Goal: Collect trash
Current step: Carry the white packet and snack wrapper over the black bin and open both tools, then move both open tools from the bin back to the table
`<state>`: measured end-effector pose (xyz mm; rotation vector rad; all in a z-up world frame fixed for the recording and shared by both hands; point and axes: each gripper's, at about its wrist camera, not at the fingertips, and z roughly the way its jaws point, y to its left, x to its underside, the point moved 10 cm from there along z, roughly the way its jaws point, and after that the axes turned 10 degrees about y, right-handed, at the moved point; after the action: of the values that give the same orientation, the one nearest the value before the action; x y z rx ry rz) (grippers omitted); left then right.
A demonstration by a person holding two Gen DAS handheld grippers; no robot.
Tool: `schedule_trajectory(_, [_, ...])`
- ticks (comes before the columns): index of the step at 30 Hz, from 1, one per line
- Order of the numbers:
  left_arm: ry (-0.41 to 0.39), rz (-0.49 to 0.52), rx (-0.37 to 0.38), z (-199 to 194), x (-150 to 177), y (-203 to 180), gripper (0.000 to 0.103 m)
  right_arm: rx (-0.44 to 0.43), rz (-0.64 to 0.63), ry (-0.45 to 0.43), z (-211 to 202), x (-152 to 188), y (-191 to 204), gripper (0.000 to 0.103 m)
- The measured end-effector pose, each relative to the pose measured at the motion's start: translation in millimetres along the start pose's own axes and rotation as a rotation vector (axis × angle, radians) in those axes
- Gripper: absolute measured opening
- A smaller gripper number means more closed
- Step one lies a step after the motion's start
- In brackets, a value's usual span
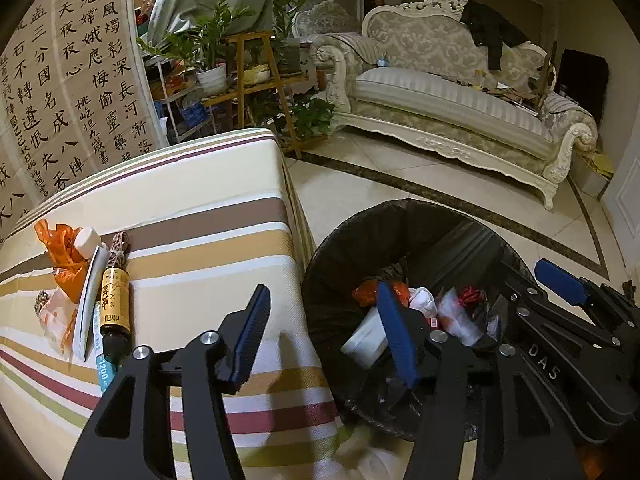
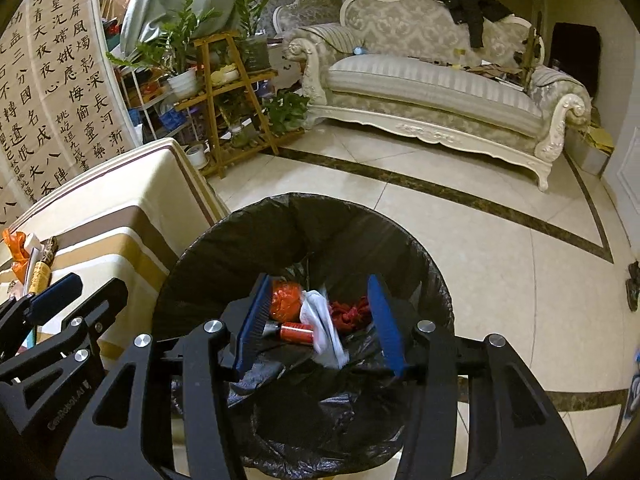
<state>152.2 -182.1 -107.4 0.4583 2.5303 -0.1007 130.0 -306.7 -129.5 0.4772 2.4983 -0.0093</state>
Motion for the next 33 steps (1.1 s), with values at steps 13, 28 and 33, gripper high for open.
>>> schedule_trajectory(13, [-0.012, -0.051, -0.024, -18.7, 11.1, 31.7, 0.073, -0.013, -0.011, -0.007, -7.7, 5.1, 11.1, 0.057])
schedule_trajectory(28, [0.004, -0.225, -0.125, -50.1, 59.3, 135.7, 0.073, -0.107, -0.14, 0.001, -26.9, 19.7, 94.8, 0.057])
schedule_trajectory(33, [0.014, -0.282, -0.166, -56.1, 77.2, 170.8, 0.073, -0.135, -0.196, 0.006, -31.3, 27.3, 129.1, 0.057])
